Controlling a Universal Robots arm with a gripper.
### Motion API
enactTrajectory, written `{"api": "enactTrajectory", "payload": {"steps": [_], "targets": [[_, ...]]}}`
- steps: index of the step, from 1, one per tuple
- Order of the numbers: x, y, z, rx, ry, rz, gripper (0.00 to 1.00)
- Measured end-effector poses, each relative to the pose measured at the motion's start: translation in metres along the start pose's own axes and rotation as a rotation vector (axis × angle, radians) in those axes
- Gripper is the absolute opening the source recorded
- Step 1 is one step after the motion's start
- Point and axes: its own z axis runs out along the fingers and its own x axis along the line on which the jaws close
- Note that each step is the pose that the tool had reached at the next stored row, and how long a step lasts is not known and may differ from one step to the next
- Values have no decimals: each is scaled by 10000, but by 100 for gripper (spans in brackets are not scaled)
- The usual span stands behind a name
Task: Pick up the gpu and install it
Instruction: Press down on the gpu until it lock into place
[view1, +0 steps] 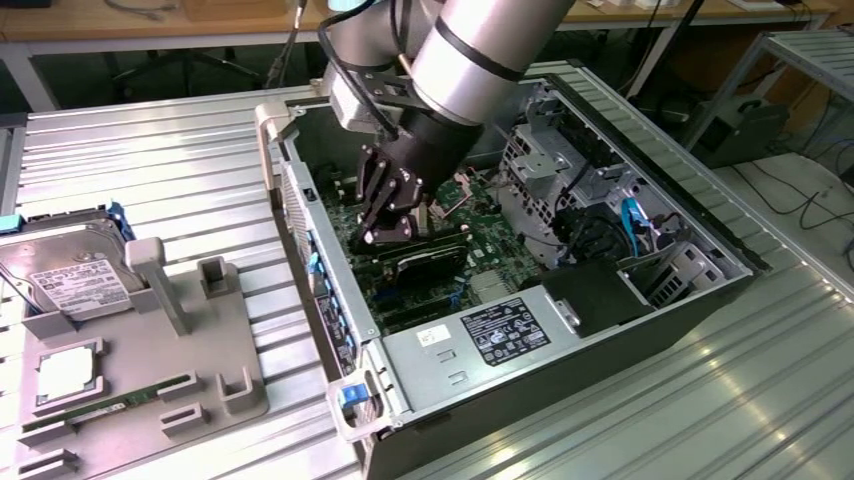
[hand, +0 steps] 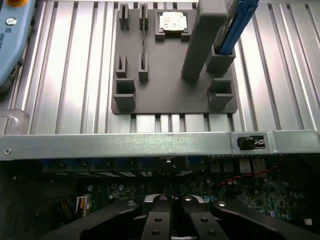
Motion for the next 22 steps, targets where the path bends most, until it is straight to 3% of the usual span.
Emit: {"api": "enactTrajectory", "payload": {"steps": [2,12,20,22], "targets": [[0,-4,11,-77,13,9,11],[-8,-29,127,-205,22,14,11],[-15,-30,140,-222,20,17,11],[-16,-38,143,-179,32,19,11]]}}
